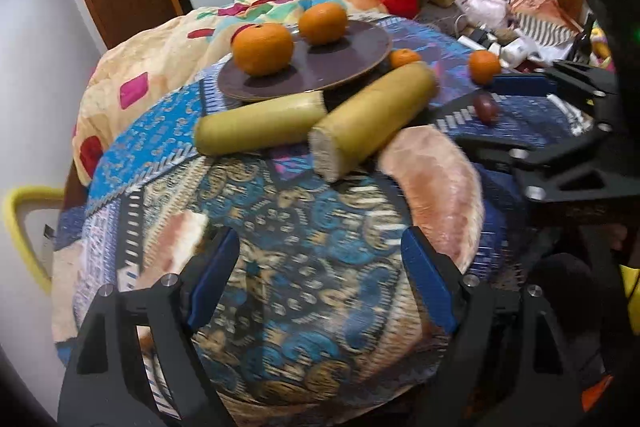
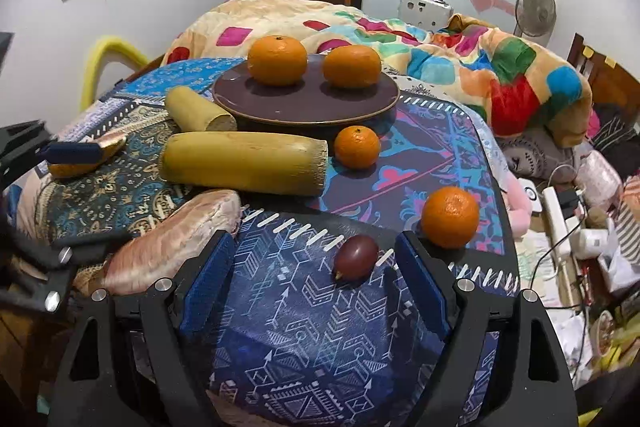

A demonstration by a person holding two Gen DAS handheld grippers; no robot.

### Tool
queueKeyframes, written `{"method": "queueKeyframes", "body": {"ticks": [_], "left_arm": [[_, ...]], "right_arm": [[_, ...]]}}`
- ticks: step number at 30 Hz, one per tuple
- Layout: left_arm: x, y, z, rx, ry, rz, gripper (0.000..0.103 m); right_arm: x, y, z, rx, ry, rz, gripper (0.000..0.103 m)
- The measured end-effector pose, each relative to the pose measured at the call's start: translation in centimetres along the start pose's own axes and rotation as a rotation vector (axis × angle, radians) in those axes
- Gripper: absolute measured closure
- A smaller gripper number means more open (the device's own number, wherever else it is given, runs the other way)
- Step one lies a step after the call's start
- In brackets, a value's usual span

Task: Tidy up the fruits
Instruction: 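Grasp a pomelo segment with the left tool while the right tool grasps another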

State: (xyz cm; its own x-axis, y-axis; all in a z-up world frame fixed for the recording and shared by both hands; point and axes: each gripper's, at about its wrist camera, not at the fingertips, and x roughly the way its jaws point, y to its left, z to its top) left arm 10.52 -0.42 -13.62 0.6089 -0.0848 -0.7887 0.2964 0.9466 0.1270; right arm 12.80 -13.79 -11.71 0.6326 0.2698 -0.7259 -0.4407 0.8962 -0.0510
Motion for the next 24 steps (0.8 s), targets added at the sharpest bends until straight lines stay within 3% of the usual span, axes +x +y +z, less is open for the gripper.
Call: {"method": "queueKeyframes", "body": {"ticks": [2, 8, 15, 20, 24], "left_arm": [[0.0, -0.5, -0.2, -0.021, -0.002, -0.033, 0.019], [-1.5, 0.3, -0.4, -0.073, -0.042, -0.027, 0.020], [-4.3, 5.3, -1.5, -0.160, -0.097, 0.075, 0.019], [-4.0, 9.0, -3.0, -0.225, -0.080, 0.133, 0.019], [-2.3, 11.0, -3.5, -0.251, -0.044, 0.120, 0.019]], "right_arm": [[0.0, 0.1, 0.1, -0.011, 0.002, -0.019, 0.023], [-1.1, -0.2, 0.3, 0.015, -0.004, -0.002, 0.022], [-2.8, 1.7, 0.7, 0.029, -0.039, 0.069, 0.022], [-1.6, 3.5, 0.6, 0.037, -0.025, 0.110, 0.022], [-0.2, 4.2, 0.3, 0.051, 0.004, 0.125, 0.022]]}}
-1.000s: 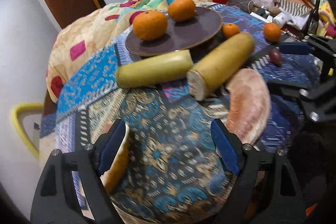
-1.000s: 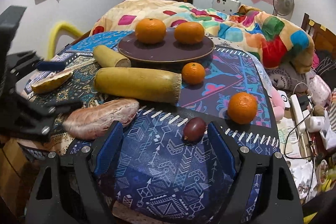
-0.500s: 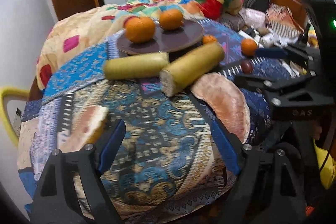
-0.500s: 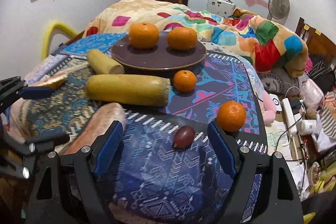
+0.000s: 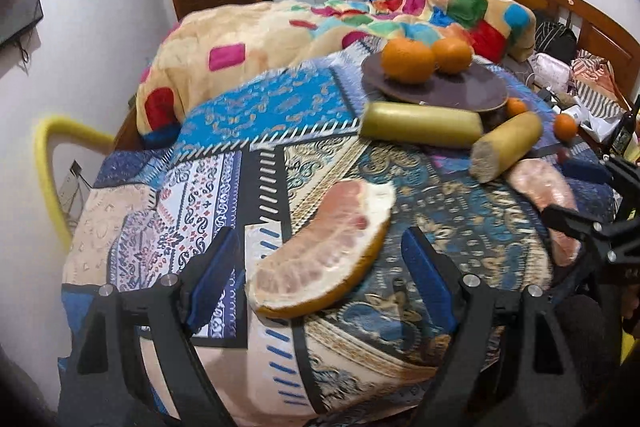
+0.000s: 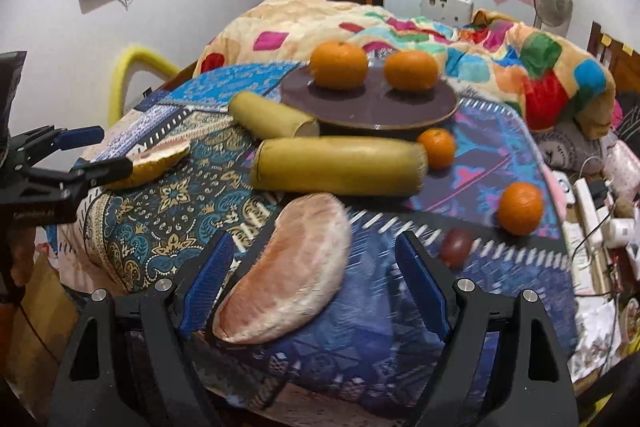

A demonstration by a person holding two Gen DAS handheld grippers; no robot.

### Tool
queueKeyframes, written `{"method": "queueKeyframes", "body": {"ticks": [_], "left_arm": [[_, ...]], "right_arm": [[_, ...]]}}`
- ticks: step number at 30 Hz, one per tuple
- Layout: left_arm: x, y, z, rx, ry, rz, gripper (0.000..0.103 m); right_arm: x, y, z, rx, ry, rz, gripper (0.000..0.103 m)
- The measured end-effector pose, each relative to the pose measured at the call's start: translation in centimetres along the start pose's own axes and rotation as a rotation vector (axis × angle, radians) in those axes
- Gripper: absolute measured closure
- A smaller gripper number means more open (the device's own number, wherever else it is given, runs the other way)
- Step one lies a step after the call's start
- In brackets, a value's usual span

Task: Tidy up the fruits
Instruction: 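Grasp a pomelo segment with the left tool while the right tool grasps another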

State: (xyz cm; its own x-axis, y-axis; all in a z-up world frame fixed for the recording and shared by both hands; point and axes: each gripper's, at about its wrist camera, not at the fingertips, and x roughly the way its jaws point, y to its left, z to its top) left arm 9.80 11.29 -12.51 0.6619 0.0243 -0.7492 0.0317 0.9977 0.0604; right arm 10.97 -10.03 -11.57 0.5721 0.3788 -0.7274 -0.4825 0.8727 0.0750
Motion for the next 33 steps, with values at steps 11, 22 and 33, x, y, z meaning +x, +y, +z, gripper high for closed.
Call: {"method": "queueKeyframes", "body": {"ticks": [11, 22, 33], "left_arm": [[3.4, -0.5, 0.3, 0.057, 0.045, -0.074, 0.019], [2.5, -0.4, -0.1, 0.024, 0.066, -0.100, 0.042], [-0.6, -3.2, -1.0, 0.067, 0.002, -0.027, 0.066]], "right_arm": [[1.2, 0.3, -0.4, -0.006, 0.007, -0.018, 0.023], [0.2, -0.2, -0.8, -0.036, -0.002, -0.007, 0.057], [-0.8, -1.1, -1.1, 0.000, -0.005, 0.032, 0.063]]}}
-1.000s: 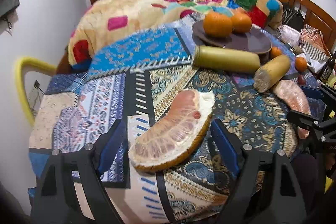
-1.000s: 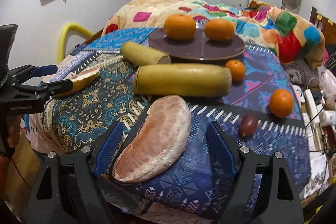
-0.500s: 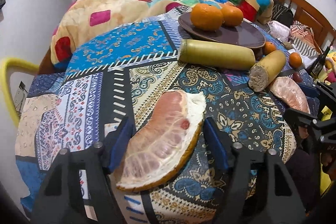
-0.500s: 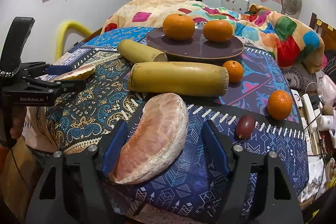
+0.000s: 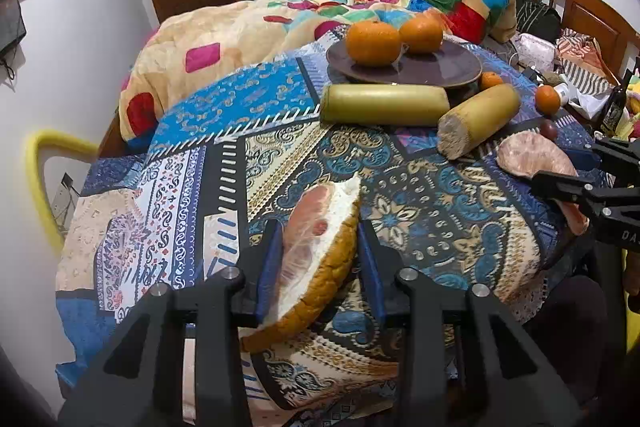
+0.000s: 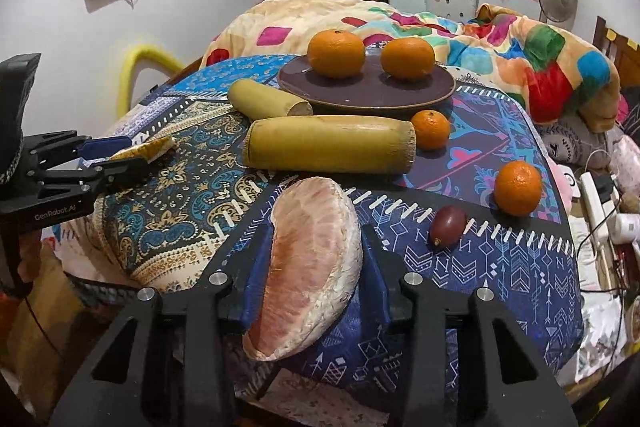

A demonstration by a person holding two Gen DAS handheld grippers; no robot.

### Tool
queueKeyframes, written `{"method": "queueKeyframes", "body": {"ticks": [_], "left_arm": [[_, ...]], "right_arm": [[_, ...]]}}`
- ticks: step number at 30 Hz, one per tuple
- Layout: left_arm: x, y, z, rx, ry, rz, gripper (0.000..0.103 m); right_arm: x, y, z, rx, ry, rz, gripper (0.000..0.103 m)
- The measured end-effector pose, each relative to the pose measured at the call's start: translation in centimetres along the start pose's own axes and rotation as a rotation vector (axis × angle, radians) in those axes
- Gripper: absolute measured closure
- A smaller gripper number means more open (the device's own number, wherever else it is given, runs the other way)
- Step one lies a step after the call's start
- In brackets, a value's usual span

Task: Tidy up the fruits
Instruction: 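Grasp a pomelo segment with the left tool while the right tool grasps another, then lift both pomelo segments and carry them over the brown plate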

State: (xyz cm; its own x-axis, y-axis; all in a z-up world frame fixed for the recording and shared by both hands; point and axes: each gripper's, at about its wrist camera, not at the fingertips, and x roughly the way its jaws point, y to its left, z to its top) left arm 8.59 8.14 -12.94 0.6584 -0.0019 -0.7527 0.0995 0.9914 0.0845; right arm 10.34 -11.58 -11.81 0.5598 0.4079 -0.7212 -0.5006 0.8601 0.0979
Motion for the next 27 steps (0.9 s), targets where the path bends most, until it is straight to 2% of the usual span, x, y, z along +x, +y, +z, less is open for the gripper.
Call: {"method": "queueKeyframes", "body": {"ticks": [7, 21, 27], "left_arm": [[-0.4, 0.2, 0.5, -0.031, -0.001, -0.001, 0.070], [-3.4, 0.0, 3.9, -0.025, -0.088, 0.007, 0.084], [-3.6, -1.0, 5.6, -0.022, -0.116, -0.024, 0.086]], "right_arm": [[-1.4, 0.3, 0.3, -0.007, -0.034, 0.011, 0.063], [-3.8, -1.0, 3.1, -0.001, -0.142, -0.012, 0.063], [-4.6, -1.8, 4.2, 0.001, -0.181, -0.030, 0.063]]}}
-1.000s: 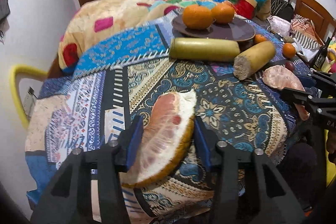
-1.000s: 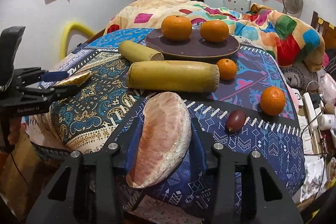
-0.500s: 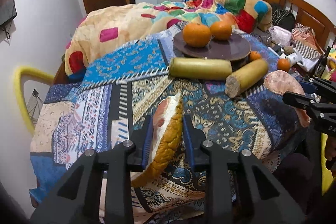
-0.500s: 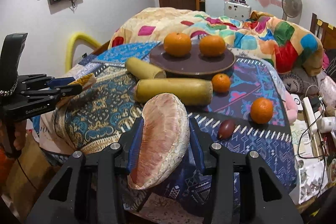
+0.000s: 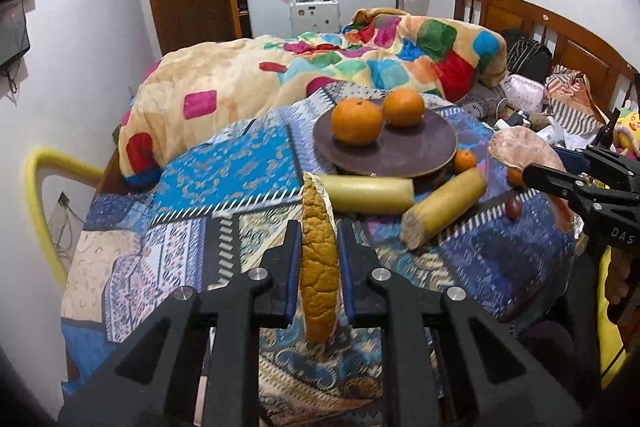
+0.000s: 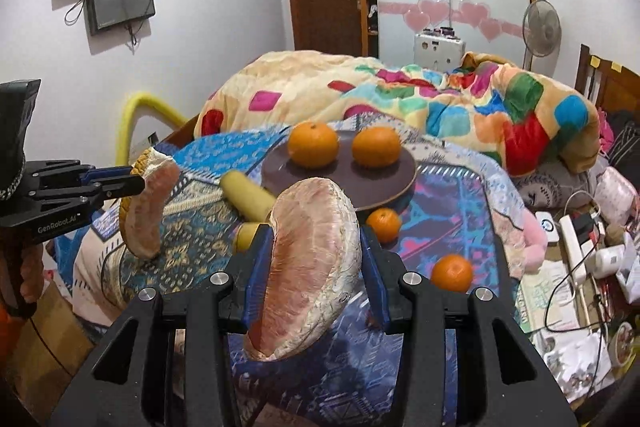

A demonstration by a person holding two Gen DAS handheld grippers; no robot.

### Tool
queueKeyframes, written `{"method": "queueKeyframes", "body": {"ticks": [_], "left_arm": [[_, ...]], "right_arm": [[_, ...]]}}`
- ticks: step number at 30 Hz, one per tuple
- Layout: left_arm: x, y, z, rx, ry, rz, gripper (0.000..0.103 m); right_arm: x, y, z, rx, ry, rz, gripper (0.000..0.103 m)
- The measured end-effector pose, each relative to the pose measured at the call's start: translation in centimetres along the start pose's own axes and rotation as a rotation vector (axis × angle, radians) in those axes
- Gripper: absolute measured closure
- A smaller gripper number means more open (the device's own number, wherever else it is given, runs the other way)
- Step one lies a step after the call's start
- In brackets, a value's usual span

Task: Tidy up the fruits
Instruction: 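Lift both pomelo segments and carry them over the brown plate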

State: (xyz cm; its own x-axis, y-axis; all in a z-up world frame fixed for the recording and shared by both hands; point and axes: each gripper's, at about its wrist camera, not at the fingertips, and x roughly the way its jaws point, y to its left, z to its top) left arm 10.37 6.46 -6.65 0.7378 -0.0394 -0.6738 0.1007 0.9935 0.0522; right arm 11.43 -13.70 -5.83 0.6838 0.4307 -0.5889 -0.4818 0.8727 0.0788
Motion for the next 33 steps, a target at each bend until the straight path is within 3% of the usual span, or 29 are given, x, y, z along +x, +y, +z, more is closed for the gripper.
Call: {"method": "queueKeyframes", "body": {"ticks": [18, 33], "left_arm": [[1.9, -2.2, 6.0, 0.016, -0.078, -0.031, 0.086], [8.1, -2.4, 10.5, 0.029, -0.083, -0.018, 0.086]], "right_arm": [[1.3, -2.9, 2.8, 0.027, -0.047, -0.028, 0.063], [6.7, -4.0, 5.2, -0.024, -0.010, -0.037, 0.063]]}}
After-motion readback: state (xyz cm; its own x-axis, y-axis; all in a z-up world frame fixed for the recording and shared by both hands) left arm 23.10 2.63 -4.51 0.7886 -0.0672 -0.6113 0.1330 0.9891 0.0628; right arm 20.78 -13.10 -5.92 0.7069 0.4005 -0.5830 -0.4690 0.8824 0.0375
